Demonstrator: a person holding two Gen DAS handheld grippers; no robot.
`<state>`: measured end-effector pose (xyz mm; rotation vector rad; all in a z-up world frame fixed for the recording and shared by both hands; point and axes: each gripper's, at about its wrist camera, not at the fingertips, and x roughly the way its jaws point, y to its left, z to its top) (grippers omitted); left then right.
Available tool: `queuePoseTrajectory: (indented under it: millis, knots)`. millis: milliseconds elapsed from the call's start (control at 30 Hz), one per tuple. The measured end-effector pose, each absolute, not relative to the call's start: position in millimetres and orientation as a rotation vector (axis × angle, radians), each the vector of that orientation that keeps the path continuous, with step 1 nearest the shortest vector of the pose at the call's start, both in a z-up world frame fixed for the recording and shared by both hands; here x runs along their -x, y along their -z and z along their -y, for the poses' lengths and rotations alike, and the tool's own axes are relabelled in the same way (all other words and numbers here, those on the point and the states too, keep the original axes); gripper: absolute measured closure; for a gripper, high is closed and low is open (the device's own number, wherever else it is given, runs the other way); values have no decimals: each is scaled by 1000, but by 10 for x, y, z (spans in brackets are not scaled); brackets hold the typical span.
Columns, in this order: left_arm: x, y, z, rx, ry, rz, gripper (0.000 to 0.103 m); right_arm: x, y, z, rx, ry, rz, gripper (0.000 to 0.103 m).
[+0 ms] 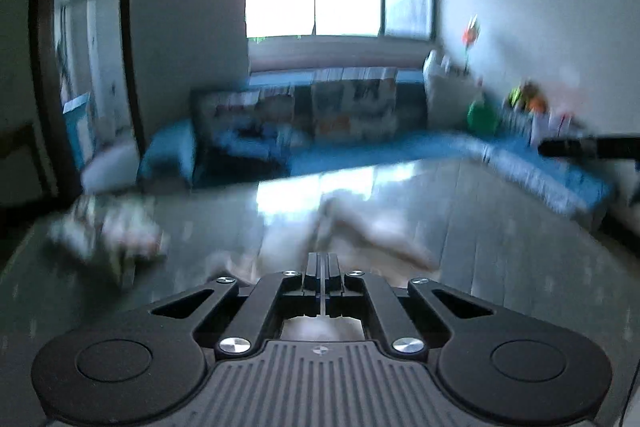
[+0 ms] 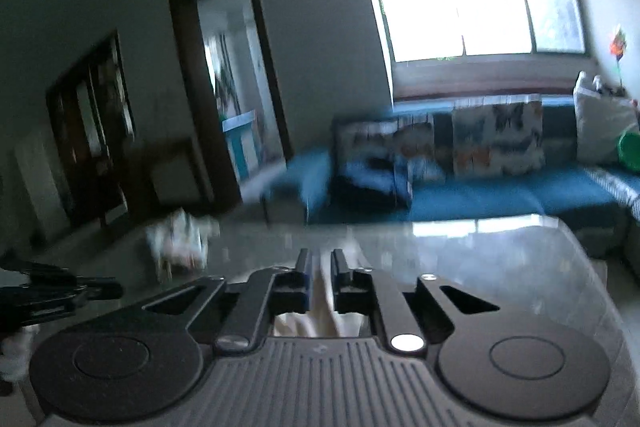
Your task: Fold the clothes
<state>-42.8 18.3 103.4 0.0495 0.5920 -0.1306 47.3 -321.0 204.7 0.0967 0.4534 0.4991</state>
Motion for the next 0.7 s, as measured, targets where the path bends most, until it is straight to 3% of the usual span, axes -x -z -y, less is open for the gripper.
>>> queuePoseTrajectory:
  millis: [167, 300, 333, 367, 467, 567, 633, 700]
  knots:
    - [666, -532, -160, -88, 96, -716, 93, -578, -1417, 2825, -1, -512, -652, 84]
    - [696, -382, -36, -94, 122, -722, 59, -775, -1036, 2620, 14, -499, -739, 76]
    - [664, -364, 28, -109, 132, -716, 55, -825, -989, 2590, 20, -496, -748, 74]
    - [629, -343, 94, -127, 144, -708, 53, -872, -943, 2560, 27, -493, -757, 69]
    - [421, -308, 247, -173, 154, -694, 44, -1059, -779, 2481, 46, -471, -767, 67]
    - [159, -252, 353, -198, 169, -718, 42, -1245, -738, 2405, 52, -458, -774, 58]
    - [45, -208, 433, -225, 194, -727, 35, -1353, -714, 2353, 76, -439, -761, 58]
    - [-86, -143, 495, -248, 190, -747, 35, -1481, -666, 2268, 108, -449, -770, 57]
